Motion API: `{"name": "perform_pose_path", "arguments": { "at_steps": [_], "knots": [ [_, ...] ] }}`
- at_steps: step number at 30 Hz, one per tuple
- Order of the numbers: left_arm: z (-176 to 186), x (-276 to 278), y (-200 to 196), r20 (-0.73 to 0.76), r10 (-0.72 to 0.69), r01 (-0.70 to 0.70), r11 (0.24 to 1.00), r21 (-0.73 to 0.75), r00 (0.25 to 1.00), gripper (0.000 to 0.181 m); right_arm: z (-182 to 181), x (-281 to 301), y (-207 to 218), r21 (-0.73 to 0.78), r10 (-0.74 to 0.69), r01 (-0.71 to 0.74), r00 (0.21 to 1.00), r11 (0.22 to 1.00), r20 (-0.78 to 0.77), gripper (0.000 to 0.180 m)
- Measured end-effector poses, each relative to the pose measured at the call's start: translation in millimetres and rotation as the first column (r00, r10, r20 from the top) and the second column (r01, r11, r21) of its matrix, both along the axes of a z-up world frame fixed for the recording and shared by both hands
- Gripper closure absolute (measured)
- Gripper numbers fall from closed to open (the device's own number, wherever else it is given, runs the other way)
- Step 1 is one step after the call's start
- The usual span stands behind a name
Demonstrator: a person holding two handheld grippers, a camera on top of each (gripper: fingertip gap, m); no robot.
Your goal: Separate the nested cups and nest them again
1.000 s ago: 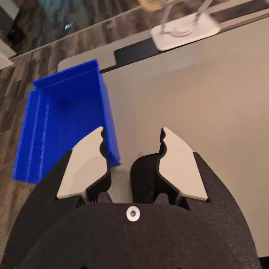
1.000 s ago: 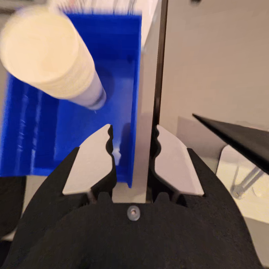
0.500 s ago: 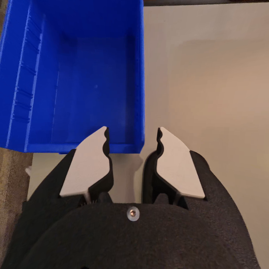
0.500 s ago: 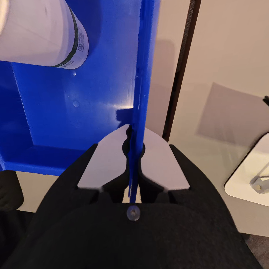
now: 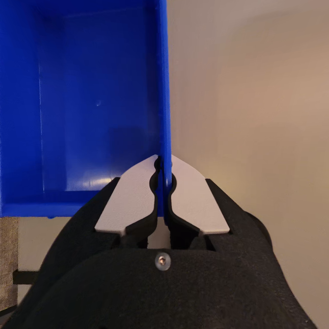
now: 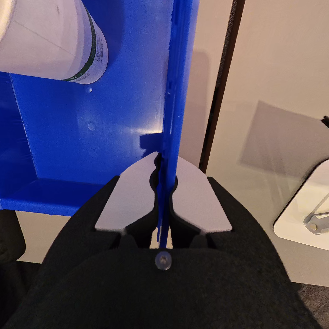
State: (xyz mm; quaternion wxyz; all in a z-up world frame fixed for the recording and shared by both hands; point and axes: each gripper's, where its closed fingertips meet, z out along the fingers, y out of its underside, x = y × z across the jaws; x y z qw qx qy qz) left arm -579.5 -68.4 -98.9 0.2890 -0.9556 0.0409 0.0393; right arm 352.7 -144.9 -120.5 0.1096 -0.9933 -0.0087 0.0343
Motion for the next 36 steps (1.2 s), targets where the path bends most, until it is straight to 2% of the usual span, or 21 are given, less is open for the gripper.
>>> {"name": "perform_pose_path", "arguments": {
  "at_steps": [8, 18, 25, 29, 36],
  "knots": [
    [-0.2, 45.3, 4.9, -0.085, -0.039, 0.038, 0.999, -0.012, 0.996, 0.175, 0.1, -8.0, -2.3, 0.008, 0.003, -0.003, 1.0, 1.0, 0.003, 0.174],
    [-0.2, 155.6, -1.9, -0.152, -0.197, 0.2, 0.98, 0.008, 0.969, 0.173, 0.4, -39.2, 6.4, 0.019, 0.008, -0.008, 1.0, 1.0, 0.009, 0.173],
    [-2.2, 243.2, -15.6, -0.306, -0.33, 0.356, 0.934, 0.031, 0.893, 0.164, 0.9, -85.7, 24.0, 0.039, 0.095, -0.096, 0.995, 0.995, 0.032, 0.172],
    [-2.8, 288.4, -21.6, -0.246, -0.387, 0.409, 0.911, 0.046, 0.889, 0.163, 1.3, -116.4, 32.5, 0.048, 0.128, -0.13, 0.991, 0.99, 0.048, 0.171],
    [-3.9, 346.1, -27.7, -0.229, -0.45, 0.47, 0.882, 0.042, 0.863, 0.159, 1.9, -173.0, 43.4, 0.063, 0.17, -0.172, 0.985, 0.983, 0.031, 0.171]
  ]
}}
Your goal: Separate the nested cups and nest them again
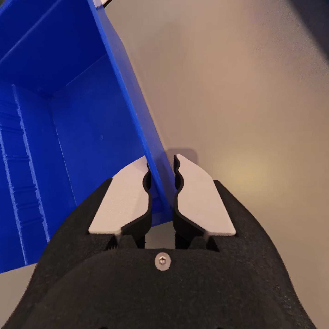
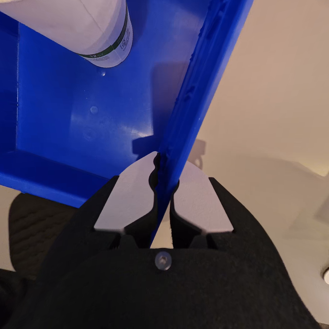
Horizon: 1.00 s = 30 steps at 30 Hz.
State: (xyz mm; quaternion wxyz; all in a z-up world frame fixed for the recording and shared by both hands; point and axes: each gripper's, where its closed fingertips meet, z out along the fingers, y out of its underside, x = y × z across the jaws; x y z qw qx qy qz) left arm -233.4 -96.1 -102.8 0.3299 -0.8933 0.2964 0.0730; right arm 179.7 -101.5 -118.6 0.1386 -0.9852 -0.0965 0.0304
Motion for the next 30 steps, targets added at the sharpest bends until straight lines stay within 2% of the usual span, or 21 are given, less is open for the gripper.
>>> {"name": "perform_pose_path", "arguments": {
  "at_steps": [6, 13, 16, 20, 22, 24, 28, 30],
  "knots": [
    [-0.8, 34.7, -6.5, 0.028, -0.052, 0.052, 0.999, -0.001, 0.998, 0.155, 0.5, -44.0, 10.5, 0.004, 0.023, -0.023, 1.0, 1.0, 0.001, 0.171],
    [-1.0, 50.2, -11.2, 0.052, -0.088, 0.088, 0.996, 0.001, 0.995, 0.154, 0.7, -91.1, 17.6, 0.0, 0.09, -0.09, 0.996, 0.996, -0.007, 0.171],
    [-0.6, 53.8, -13.4, 0.106, -0.099, 0.1, 0.995, -0.001, 0.989, 0.149, 1.0, -99.9, 18.7, -0.026, 0.111, -0.111, 0.994, 0.993, -0.005, 0.17],
    [15.2, 57.5, -18.8, 0.262, -0.112, 0.104, 0.994, 0.043, 0.959, 0.134, 1.1, -101.7, 33.2, -0.013, 0.079, -0.08, 0.997, 0.997, -0.016, 0.157],
    [28.6, 53.9, -22.1, 0.307, -0.125, 0.107, 0.991, 0.075, 0.944, 0.128, -3.8, -100.7, 36.9, -0.049, 0.069, -0.069, 0.998, 0.996, -0.001, 0.147],
    [39.4, 47.6, -28.3, 0.334, -0.143, 0.121, 0.989, 0.084, 0.932, 0.128, -9.0, -100.7, 38.8, -0.095, 0.06, -0.058, 0.998, 0.994, 0.014, 0.146],
    [52.4, 26.4, -42.0, 0.357, -0.166, 0.138, 0.985, 0.102, 0.919, 0.127, -13.0, -96.9, 46.2, -0.142, 0.014, -0.011, 1.0, 0.99, 0.024, 0.154],
    [55.0, 15.1, -49.8, 0.364, -0.177, 0.148, 0.983, 0.108, 0.914, 0.133, -15.2, -95.4, 48.3, -0.174, 0.007, -0.002, 1.0, 0.985, 0.027, 0.16]
  ]
}}
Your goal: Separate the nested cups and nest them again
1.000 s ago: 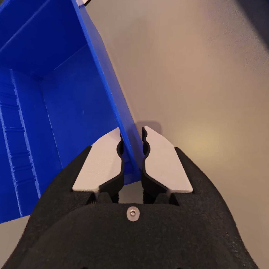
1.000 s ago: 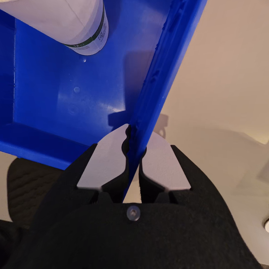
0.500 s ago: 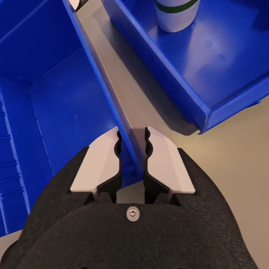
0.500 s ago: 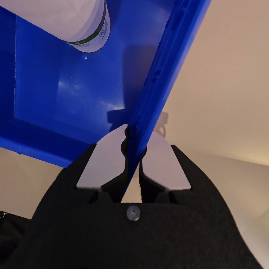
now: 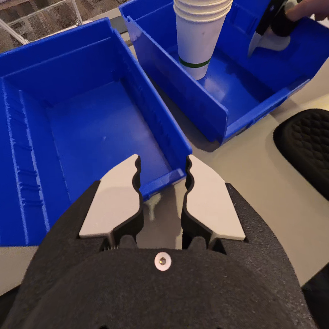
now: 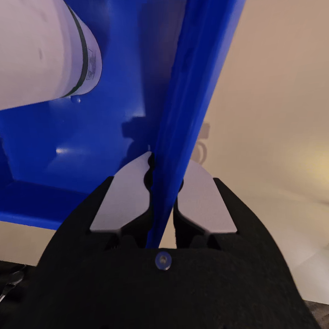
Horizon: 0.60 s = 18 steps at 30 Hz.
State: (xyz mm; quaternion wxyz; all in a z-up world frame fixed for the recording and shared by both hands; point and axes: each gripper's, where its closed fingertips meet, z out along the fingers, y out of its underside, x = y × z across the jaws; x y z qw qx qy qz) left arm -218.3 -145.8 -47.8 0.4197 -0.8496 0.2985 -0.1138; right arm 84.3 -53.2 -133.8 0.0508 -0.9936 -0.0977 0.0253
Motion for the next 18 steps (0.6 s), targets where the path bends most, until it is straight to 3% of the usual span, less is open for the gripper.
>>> {"name": "perform_pose_path", "arguments": {
  "at_steps": [7, 12, 18],
  "knots": [
    [27.3, -32.6, -28.2, 0.06, -0.04, 0.036, 0.997, 0.063, 0.997, 0.137, -3.2, -9.8, 4.3, -0.106, -0.021, 0.006, 0.989, 0.994, -0.143, 0.173],
    [47.7, -58.6, -36.9, 0.096, -0.031, 0.019, 0.991, 0.129, 0.995, 0.141, -3.6, -7.1, 5.9, -0.094, -0.009, -0.001, 0.994, 0.996, -0.105, 0.175],
    [43.5, -85.4, -44.3, 0.087, -0.024, 0.014, 0.993, 0.117, 0.996, 0.14, 0.1, -3.2, -0.1, -0.075, -0.039, 0.031, 0.993, 0.997, -0.113, 0.176]
  ]
}}
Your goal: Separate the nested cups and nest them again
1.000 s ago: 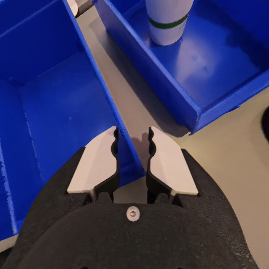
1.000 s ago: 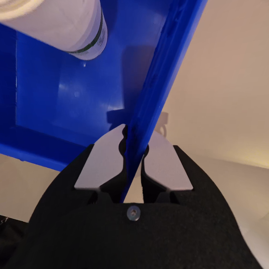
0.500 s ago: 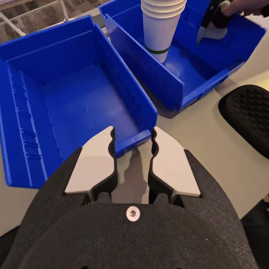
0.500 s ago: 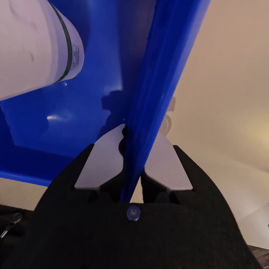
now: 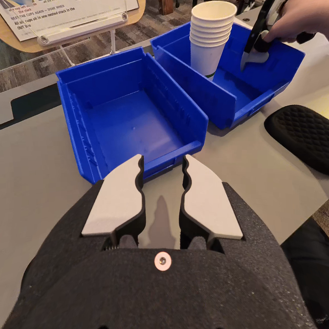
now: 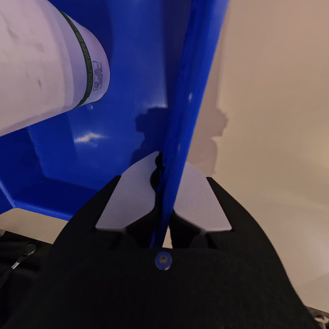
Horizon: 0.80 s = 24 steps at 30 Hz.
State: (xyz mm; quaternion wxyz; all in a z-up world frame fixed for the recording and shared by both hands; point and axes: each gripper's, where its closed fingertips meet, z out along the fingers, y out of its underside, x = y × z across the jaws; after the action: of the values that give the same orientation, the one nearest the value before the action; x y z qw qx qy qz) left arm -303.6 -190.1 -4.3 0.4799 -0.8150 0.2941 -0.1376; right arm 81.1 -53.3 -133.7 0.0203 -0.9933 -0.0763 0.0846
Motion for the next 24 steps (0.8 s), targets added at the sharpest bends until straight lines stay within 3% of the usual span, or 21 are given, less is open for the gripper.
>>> {"name": "perform_pose_path", "arguments": {
  "at_steps": [8, 14, 19, 24],
  "knots": [
    [2.3, -44.3, -15.6, 0.018, 0.033, -0.034, 0.999, 0.009, 0.999, 0.14, 21.8, 9.5, -29.8, -0.069, -0.044, 0.038, 0.996, 0.997, -0.074, 0.176],
    [2.5, -101.1, -21.3, 0.056, 0.144, -0.145, 0.989, 0.007, 0.988, 0.14, 96.4, -8.4, -37.2, -0.079, -0.025, 0.02, 0.998, 0.997, -0.058, 0.175],
    [-2.8, -168.7, -21.5, 0.102, 0.303, -0.303, 0.953, -0.012, 0.948, 0.14, 171.8, -80.3, -19.1, -0.067, 0.057, -0.061, 0.997, 0.996, -0.058, 0.176],
    [-13.9, -239.2, -29.8, 0.133, 0.444, -0.441, 0.896, -0.057, 0.886, 0.14, 206.8, -207.2, 13.4, -0.039, 0.229, -0.233, 0.968, 0.972, -0.1, 0.176]
  ]
}}
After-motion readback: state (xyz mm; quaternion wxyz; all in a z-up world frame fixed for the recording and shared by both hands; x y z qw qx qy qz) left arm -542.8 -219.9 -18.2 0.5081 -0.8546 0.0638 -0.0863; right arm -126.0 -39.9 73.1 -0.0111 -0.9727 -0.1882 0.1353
